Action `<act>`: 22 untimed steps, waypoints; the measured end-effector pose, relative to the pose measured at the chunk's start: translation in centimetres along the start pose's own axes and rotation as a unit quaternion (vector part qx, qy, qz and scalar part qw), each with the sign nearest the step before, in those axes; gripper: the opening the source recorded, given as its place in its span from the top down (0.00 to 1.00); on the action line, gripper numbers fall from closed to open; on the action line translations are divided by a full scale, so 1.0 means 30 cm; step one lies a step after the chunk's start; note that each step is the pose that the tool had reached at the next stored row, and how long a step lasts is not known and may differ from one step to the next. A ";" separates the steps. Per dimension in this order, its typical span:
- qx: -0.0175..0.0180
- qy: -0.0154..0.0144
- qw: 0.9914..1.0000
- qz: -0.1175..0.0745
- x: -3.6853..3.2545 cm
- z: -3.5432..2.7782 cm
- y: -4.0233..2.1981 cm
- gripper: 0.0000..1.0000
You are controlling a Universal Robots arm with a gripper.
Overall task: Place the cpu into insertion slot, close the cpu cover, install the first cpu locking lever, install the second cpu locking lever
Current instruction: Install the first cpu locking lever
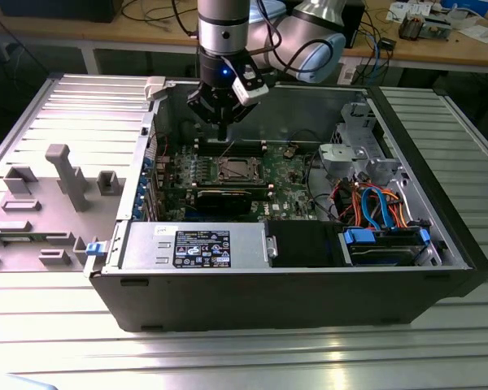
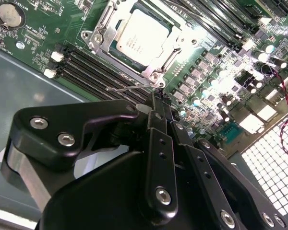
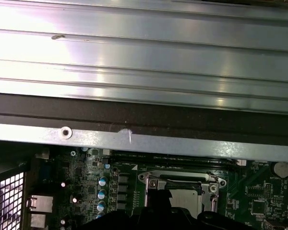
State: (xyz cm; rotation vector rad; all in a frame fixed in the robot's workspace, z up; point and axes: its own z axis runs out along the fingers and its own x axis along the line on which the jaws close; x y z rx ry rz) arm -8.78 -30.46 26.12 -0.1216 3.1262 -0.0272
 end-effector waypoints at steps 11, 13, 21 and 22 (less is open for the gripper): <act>0.000 0.000 1.000 0.000 -0.009 0.031 0.000 0.89; 0.000 0.000 1.000 0.000 -0.009 0.032 0.000 0.89; 0.000 0.000 1.000 0.003 -0.010 0.032 0.000 0.89; 0.000 0.000 1.000 0.003 -0.010 0.032 0.000 0.89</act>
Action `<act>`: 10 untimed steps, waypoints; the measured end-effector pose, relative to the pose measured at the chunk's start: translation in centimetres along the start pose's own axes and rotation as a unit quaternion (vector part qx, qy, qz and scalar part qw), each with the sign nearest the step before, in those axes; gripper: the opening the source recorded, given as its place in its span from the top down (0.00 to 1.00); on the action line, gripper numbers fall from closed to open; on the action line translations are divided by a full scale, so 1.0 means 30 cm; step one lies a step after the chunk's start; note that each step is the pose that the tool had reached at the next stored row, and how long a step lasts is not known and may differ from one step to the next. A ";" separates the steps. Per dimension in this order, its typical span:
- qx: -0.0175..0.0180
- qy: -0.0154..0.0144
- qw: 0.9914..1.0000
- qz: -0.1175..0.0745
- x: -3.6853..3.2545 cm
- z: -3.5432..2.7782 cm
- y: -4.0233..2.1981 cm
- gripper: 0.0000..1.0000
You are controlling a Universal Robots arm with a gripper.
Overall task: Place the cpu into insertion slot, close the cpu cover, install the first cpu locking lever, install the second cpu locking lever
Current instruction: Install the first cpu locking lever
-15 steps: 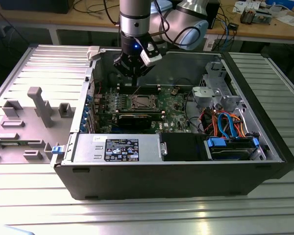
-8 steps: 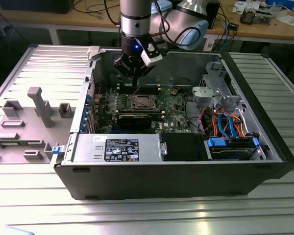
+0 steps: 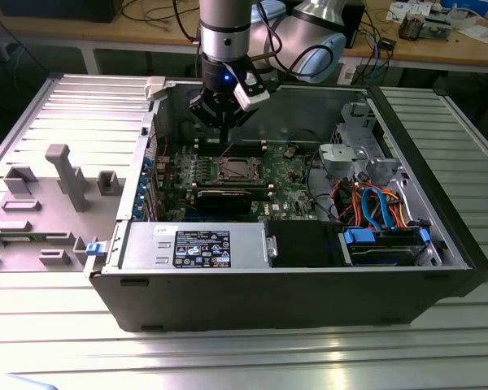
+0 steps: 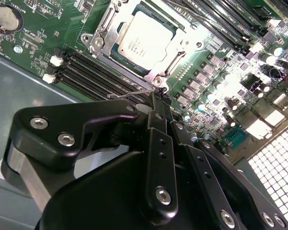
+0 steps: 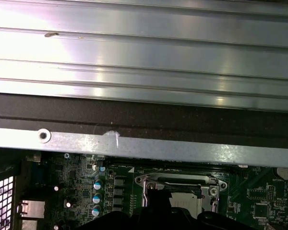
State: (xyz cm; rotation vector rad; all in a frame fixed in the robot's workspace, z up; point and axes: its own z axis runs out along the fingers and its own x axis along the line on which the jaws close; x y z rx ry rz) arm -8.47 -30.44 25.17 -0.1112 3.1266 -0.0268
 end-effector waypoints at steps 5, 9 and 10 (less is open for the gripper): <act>0.000 0.000 1.000 0.000 0.000 0.000 0.000 0.89; -0.002 0.000 1.000 0.002 -0.001 0.000 0.000 0.89; -0.007 -0.001 1.000 0.002 -0.001 0.001 0.000 0.89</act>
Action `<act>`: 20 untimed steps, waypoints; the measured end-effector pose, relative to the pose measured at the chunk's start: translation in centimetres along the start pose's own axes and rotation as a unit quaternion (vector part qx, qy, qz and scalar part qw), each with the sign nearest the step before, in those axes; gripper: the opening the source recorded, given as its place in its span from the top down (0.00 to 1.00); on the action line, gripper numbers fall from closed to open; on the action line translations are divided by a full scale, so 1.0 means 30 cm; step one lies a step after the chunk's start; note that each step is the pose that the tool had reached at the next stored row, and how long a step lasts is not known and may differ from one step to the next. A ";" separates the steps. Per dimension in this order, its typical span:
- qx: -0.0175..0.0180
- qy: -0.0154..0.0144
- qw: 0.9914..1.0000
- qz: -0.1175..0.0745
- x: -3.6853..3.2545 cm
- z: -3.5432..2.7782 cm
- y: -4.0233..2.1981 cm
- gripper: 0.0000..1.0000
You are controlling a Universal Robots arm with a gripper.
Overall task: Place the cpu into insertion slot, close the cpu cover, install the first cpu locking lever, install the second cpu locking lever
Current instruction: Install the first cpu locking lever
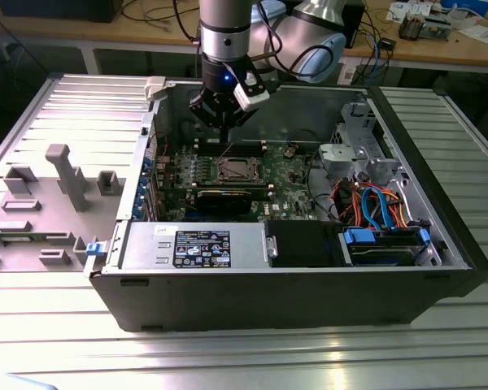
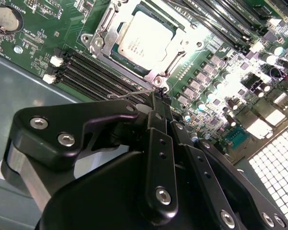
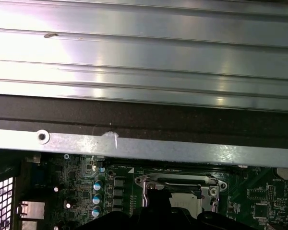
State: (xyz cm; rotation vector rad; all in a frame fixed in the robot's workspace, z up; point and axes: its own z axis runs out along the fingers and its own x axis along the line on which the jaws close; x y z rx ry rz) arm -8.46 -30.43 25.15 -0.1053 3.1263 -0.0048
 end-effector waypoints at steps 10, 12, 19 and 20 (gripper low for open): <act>-0.003 0.000 1.000 0.001 -0.019 0.005 0.013 0.89; -0.003 0.000 1.000 0.001 -0.023 0.007 0.014 0.89; -0.003 0.000 1.000 0.002 -0.054 0.028 0.021 0.89; -0.003 0.000 1.000 0.003 -0.057 0.032 0.021 0.89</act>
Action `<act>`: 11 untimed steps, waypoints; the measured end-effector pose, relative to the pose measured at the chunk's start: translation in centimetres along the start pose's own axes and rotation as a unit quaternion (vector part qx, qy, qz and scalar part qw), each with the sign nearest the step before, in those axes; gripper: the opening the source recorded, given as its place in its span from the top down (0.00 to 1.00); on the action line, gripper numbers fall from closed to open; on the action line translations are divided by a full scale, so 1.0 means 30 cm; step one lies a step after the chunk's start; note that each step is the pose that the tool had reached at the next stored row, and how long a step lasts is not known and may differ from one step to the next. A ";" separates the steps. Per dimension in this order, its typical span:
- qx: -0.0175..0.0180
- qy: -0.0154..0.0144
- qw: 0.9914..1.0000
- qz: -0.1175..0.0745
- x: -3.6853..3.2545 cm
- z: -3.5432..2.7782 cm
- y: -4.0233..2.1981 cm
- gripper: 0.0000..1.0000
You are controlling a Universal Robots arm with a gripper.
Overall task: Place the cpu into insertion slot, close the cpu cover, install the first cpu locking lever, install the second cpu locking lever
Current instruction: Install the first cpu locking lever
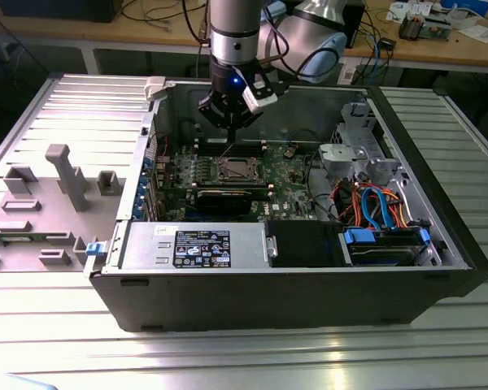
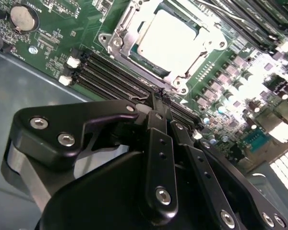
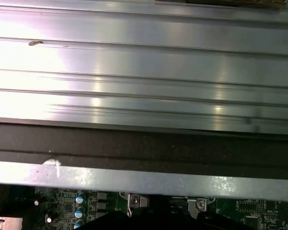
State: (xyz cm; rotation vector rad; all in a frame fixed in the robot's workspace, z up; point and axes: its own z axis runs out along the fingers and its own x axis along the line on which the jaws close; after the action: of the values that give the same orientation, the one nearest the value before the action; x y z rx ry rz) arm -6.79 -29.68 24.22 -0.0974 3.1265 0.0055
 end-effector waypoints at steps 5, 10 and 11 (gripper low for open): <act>0.000 0.000 1.000 0.001 -0.032 0.031 0.002 0.89; 0.000 0.000 1.000 0.003 -0.064 0.059 0.002 0.89; 0.000 0.000 1.000 0.003 -0.065 0.060 0.003 0.89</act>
State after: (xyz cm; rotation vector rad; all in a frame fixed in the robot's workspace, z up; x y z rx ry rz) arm -4.81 -29.47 22.44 -0.0878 3.1267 0.0059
